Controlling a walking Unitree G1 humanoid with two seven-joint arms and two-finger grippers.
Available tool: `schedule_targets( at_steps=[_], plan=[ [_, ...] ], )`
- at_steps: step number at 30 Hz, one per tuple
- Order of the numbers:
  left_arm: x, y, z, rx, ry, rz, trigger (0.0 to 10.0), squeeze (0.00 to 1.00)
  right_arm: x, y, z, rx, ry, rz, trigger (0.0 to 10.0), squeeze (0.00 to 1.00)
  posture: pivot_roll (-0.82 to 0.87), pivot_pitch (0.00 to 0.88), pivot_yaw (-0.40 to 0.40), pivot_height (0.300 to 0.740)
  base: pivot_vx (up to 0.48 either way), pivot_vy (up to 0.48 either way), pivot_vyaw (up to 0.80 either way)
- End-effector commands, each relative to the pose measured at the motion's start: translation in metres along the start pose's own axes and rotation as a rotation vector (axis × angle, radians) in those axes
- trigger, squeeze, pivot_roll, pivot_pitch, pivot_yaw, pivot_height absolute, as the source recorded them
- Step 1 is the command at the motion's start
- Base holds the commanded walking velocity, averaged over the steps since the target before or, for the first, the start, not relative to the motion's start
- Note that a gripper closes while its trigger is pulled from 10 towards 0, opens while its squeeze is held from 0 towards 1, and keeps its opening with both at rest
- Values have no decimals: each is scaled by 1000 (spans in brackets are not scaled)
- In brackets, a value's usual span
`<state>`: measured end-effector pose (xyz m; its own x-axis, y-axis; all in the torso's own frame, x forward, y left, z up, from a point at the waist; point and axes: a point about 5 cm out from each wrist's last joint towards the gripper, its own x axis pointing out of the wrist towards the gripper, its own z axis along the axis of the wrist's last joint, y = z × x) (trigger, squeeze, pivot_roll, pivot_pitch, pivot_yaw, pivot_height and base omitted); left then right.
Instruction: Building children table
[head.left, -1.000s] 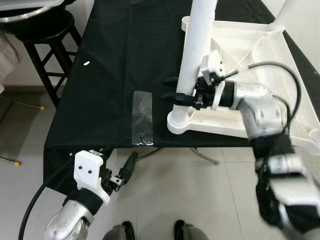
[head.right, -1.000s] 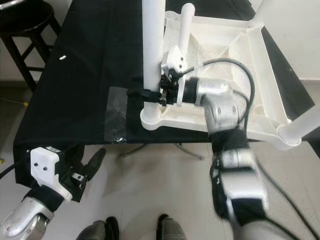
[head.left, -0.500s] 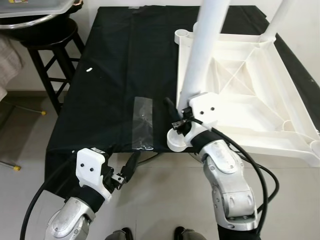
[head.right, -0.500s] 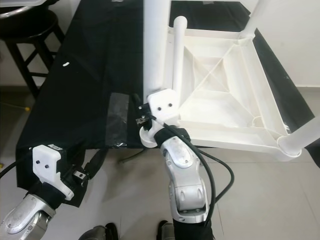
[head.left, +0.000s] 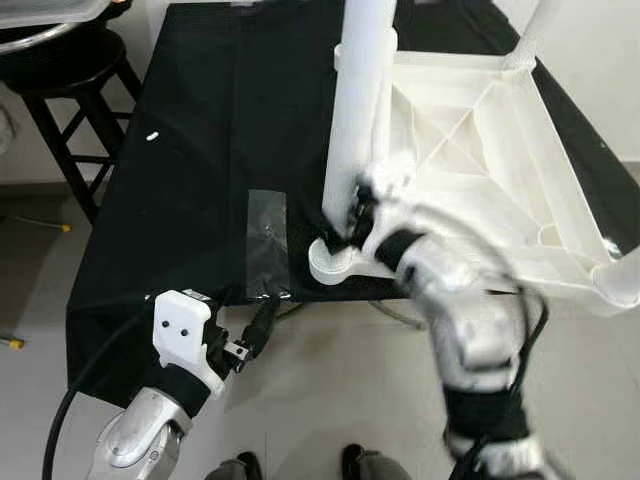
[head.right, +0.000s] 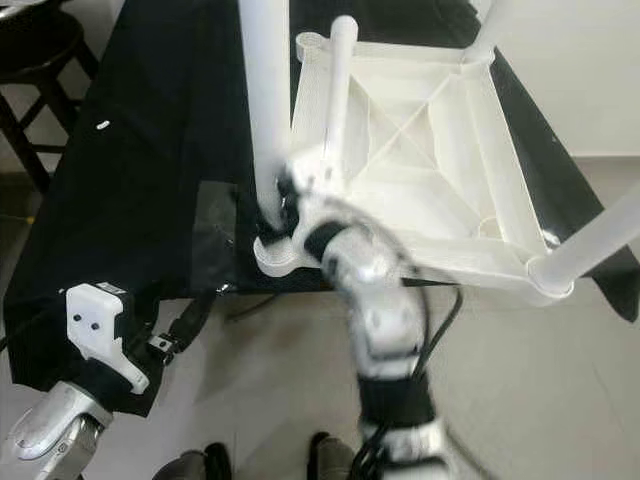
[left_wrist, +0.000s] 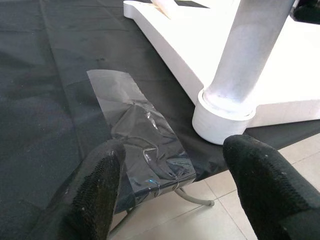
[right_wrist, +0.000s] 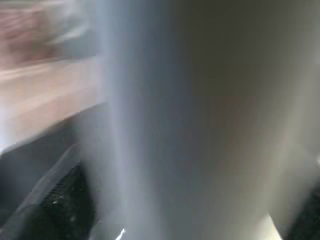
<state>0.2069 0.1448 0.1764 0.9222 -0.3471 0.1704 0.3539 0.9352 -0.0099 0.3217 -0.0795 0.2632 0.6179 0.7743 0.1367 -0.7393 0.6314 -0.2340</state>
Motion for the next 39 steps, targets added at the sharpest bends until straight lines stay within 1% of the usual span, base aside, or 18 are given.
schedule_targets(
  at_steps=[1, 3, 10, 11, 12, 13, 14, 15, 16, 17, 18, 29, 33, 34, 35, 36, 38, 39],
  plan=[
    [-2, -1, -4, -13, 18, 6, 10000, 0, 3, 4, -9, 16, -4, 147, 10000, 0, -33, 262, -49, 740, 0, 0, 0],
    [-1, -2, -4, -13, 16, 7, 10000, 0, 8, -2, -8, -17, 3, 274, 10000, 0, -20, 264, -49, 740, 0, 0, 0],
    [-1, -2, -4, -13, 16, 7, 10000, 0, 8, -2, -8, -17, 3, 274, 10000, 0, -20, 264, -49, 740, 0, 0, 0],
    [-2, -2, -4, -13, 16, 8, 10000, 0, 10, -5, -7, -22, 2, 313, 10000, 0, -14, 265, -50, 740, 0, 0, 0],
    [-4, -3, -4, -12, 17, 11, 10000, 0, 18, -16, 3, -27, -3, 366, 10000, 0, 6, 272, -58, 740, 0, 0, 0],
    [-4, -3, -4, -12, 17, 11, 10000, 0, 18, -16, 3, -27, -3, 366, 10000, 0, 6, 272, -58, 740, 0, 0, 0],
    [-5, -4, -4, -11, 19, 15, 10000, 0, 23, -24, 10, -28, -5, 411, 8549, 0, 5, 275, -59, 740, 0, 0, 0],
    [-7, -4, -4, -11, 20, 18, 10000, 0, 26, -28, 14, -27, -1, 449, 5529, 0, 8, 277, -59, 740, 0, 0, 0],
    [-8, -4, -4, -11, 21, 19, 10000, 0, 27, -30, 17, -24, 2, 472, 1137, 0, 9, 278, -59, 740, 0, 0, 0],
    [-8, -4, -4, -11, 21, 19, 10000, 0, 27, -30, 17, -24, 2, 472, 1137, 0, 9, 278, -59, 740, 0, 0, 0],
    [-8, -4, -4, -11, 22, 20, 10000, 0, 25, -31, 15, -19, 10, 508, 0, 0, 9, 278, -59, 740, 0, 0, 0],
    [-9, -4, -6, -15, 29, 15, 10000, 0, 15, -39, 9, -22, 30, 604, 0, 0, -6, 277, -45, 740, 0, 0, 0],
    [-9, -4, -7, -18, 29, 15, 10000, 0, -1, -47, -6, -53, 55, 417, 0, 0, -19, 277, -52, 740, 0, 0, 0],
    [-9, -4, -7, -18, 29, 15, 10000, 0, -1, -47, -6, -53, 55, 417, 0, 0, -19, 277, -52, 740, 0, 0, 0],
    [-9, -4, -7, -19, 29, 16, 10000, 0, -5, -44, -10, -20, 62, 330, 0, 0, -19, 277, -52, 740, 0, 0, 0],
    [-9, -3, -7, -19, 28, 17, 10000, 0, -7, -36, -19, 37, 81, 171, 0, 0, -27, 281, -52, 740, 0, 0, 0],
    [-9, -3, -7, -19, 28, 17, 10000, 0, -7, -36, -19, 37, 81, 171, 0, 0, -27, 281, -52, 740, 0, 0, 0],
    [-10, -2, -7, -18, 30, 17, 10000, 0, -16, -38, -37, 71, 174, -375, 0, 0, -36, 281, -46, 740, 0, 0, 0]
  ],
)
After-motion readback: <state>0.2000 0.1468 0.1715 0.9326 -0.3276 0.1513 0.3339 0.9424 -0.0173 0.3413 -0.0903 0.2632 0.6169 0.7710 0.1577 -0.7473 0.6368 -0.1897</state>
